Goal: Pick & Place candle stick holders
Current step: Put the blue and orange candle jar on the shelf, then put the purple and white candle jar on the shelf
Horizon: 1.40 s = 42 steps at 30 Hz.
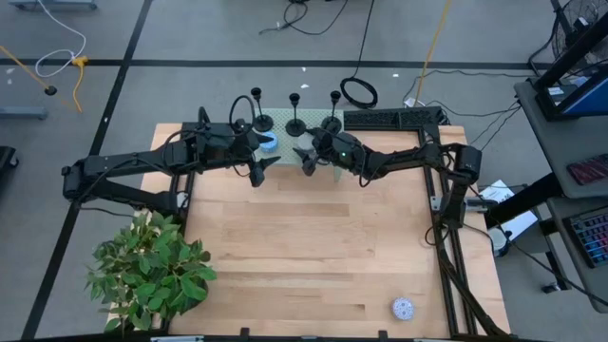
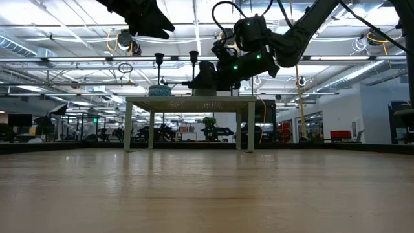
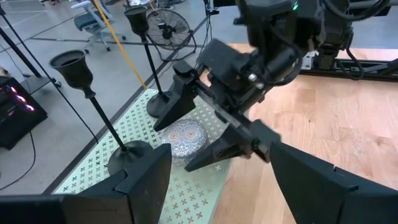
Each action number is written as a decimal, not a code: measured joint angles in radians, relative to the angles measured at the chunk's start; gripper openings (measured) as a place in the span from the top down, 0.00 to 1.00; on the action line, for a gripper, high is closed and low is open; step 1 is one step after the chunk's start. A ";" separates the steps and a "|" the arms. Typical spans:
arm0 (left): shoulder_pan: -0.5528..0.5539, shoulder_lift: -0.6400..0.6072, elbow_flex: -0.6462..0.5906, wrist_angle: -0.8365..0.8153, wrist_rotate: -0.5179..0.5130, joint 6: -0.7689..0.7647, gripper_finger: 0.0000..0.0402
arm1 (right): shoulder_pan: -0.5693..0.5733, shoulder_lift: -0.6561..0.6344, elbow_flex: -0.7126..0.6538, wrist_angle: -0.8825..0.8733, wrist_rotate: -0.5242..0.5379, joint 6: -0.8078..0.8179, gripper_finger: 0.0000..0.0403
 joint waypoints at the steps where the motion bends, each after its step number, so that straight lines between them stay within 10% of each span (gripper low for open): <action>1: 0.000 0.000 0.000 -0.003 0.000 0.000 0.32 | 0.003 -0.009 -0.001 -0.005 0.000 -0.007 0.13; 10: 0.000 0.000 0.000 -0.020 0.000 0.000 0.32 | 0.055 -0.164 -0.001 -0.147 0.003 -0.041 0.14; 28: 0.000 0.000 0.000 -0.021 0.000 0.010 0.32 | 0.399 -0.601 -0.075 -1.023 -0.020 0.037 0.14; 42: 0.000 0.000 0.000 -0.018 0.000 0.011 0.32 | 0.671 -0.849 -0.488 -0.868 -0.580 0.258 0.14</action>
